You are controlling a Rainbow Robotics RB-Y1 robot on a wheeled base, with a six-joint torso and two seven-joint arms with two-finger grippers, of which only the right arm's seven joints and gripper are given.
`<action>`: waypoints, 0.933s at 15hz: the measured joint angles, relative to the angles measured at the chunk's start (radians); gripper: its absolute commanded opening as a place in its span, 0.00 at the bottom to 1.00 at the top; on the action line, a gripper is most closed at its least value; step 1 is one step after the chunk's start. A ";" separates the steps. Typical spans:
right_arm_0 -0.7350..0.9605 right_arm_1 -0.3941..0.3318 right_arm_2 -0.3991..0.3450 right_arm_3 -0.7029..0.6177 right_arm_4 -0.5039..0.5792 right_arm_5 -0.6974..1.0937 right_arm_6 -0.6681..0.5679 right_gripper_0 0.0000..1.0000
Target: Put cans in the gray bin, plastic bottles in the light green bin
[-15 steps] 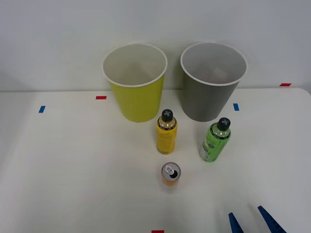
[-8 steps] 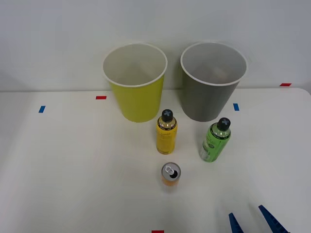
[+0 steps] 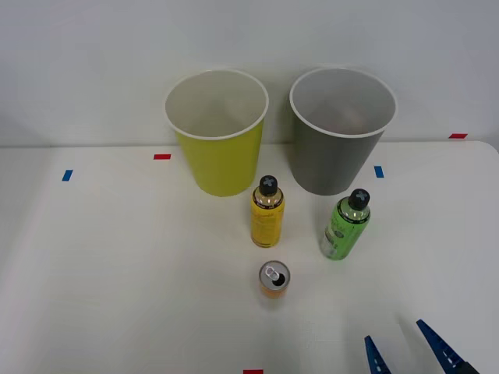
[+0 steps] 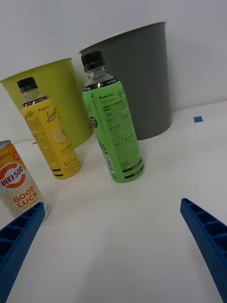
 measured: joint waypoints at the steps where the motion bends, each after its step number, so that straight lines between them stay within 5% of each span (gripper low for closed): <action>1: 0.000 0.000 -0.002 -0.001 0.000 0.000 0.000 1.00; 14: 0.036 0.006 -0.004 0.000 -0.013 -0.009 0.001 1.00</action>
